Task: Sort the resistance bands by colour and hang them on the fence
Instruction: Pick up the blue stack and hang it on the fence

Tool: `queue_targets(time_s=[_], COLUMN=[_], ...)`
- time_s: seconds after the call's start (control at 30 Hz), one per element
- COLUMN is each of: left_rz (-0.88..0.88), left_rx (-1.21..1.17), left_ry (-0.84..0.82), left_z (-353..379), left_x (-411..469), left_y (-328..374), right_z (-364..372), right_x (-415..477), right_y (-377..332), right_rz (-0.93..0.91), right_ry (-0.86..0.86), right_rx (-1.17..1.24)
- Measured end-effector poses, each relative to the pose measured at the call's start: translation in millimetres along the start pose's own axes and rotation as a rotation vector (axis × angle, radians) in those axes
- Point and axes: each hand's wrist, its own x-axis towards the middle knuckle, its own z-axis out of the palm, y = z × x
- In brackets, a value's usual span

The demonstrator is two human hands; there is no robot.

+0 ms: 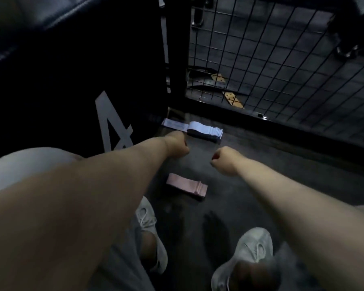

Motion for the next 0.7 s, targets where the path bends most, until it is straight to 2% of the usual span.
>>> queue_targets(time_s=[0.1,0.27,0.4,0.57,0.7], left_rz=[-0.043,-0.113,-0.146,-0.186,-0.127], left_rx=[-0.050,-0.022,0.035,0.015,-0.041], left_ry=[0.011,-0.100,-0.061,-0.019,0.070], left_z=[13,32,35,38,49], left_x=[27,95,153,219,266], left_y=[-6,-19,-32,-43,-48], right_z=[12,22,23,28,32], right_x=[25,93,150,214,262], right_y=[9,16,26,40,43], right_rz=[0.010,0.061,0.120,0.092,0.348], right_ry=[0.000,-0.017,-0.021,0.126,0.319], right_rx=[0.071,0.069,0.080,0.107,0.397])
